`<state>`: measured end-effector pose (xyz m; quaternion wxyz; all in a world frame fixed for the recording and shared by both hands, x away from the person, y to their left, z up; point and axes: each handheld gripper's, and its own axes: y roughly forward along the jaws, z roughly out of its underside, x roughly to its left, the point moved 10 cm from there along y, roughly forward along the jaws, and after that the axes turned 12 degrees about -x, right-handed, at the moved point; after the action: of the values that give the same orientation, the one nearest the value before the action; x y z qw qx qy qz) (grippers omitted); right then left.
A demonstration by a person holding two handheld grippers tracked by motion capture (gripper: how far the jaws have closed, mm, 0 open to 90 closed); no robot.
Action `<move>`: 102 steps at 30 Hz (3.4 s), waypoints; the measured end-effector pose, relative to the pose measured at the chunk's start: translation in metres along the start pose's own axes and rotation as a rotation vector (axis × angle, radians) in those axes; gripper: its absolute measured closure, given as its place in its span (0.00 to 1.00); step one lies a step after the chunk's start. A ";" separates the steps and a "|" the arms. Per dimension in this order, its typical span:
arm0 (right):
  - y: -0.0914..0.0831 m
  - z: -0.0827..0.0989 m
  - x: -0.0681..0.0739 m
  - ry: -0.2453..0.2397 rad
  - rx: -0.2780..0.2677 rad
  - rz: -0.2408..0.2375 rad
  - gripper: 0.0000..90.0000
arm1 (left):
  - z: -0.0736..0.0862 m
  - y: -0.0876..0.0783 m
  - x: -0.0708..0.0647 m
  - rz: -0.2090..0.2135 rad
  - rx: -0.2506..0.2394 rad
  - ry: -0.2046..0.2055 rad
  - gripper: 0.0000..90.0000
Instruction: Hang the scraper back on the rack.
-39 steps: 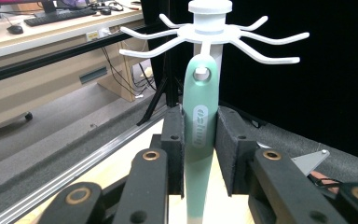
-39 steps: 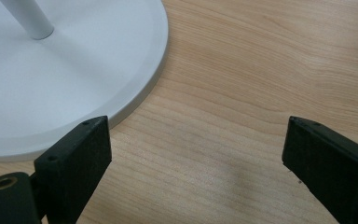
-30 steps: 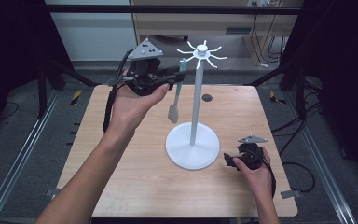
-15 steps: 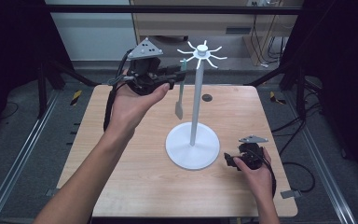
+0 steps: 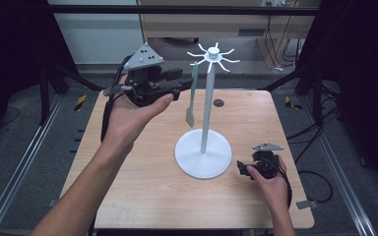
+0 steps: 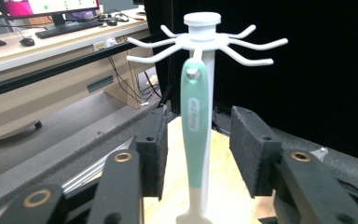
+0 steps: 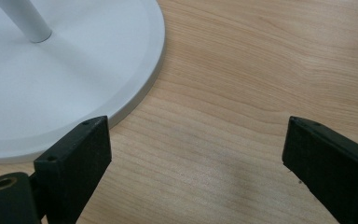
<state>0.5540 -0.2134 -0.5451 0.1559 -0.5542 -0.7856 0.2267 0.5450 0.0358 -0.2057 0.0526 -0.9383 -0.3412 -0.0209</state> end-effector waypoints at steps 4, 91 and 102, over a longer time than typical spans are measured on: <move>0.000 0.000 0.001 0.005 -0.004 -0.001 0.09 | 0.006 -0.006 -0.001 -0.003 0.011 0.005 0.57; -0.003 0.001 0.003 -0.004 0.010 0.018 0.09 | 0.342 -0.154 0.085 -0.281 0.363 -0.058 0.06; -0.003 0.001 0.003 -0.008 0.011 0.015 0.09 | 0.352 -0.158 0.088 -0.296 0.387 -0.037 0.06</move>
<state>0.5498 -0.2114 -0.5448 0.1540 -0.5583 -0.7808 0.2344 0.5120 0.2515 -0.5360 0.2214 -0.8507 -0.4736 0.0546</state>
